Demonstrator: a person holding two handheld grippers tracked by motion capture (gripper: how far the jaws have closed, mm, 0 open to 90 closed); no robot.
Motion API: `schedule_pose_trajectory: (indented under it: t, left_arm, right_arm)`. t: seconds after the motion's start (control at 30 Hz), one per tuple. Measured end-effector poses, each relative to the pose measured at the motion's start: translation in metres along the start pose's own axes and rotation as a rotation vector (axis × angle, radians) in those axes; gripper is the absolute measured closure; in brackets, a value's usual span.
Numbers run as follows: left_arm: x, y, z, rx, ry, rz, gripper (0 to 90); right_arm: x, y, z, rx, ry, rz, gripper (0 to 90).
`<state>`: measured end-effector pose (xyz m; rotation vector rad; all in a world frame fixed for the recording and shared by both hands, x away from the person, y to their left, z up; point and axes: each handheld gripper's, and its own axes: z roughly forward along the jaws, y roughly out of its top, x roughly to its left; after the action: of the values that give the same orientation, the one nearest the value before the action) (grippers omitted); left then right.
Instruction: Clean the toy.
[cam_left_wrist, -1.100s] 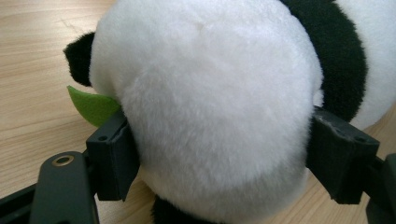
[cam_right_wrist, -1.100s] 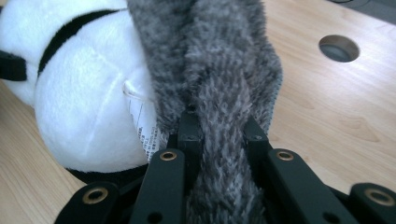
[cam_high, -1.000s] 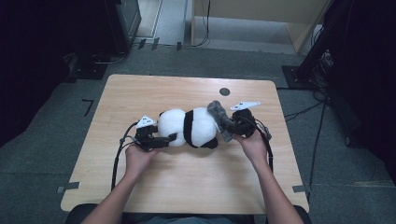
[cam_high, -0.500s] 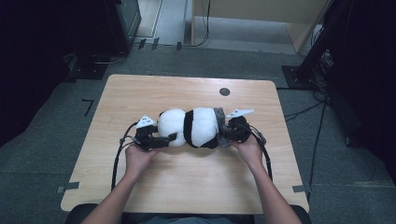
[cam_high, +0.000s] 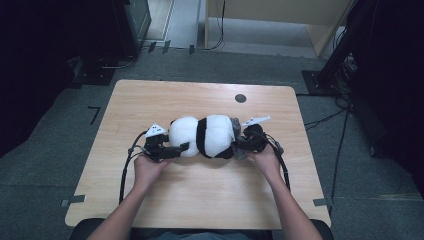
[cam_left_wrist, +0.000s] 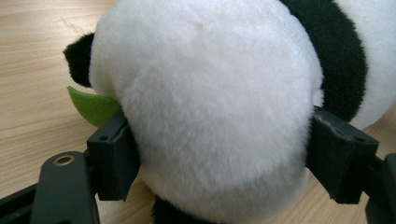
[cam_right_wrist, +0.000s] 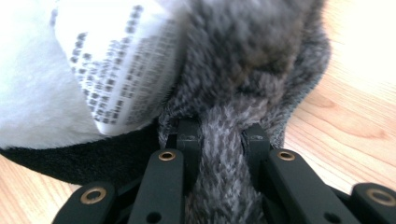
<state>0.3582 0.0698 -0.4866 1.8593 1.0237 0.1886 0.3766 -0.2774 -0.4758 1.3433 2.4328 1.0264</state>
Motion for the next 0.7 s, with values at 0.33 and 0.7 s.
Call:
schedule_pose_trajectory:
  t: [0.33, 0.7]
  left_arm:
    - [-0.001, 0.0, 0.0, 0.0, 0.002, 0.005, 20.4]
    - [-0.002, 0.0, 0.0, -0.003, 0.004, 0.003, 20.4]
  right_arm:
    - [-0.01, 0.01, -0.037, -0.115, -0.038, 0.044, 75.3]
    - [0.013, 0.03, -0.064, -0.2, -0.004, -0.018, 75.4]
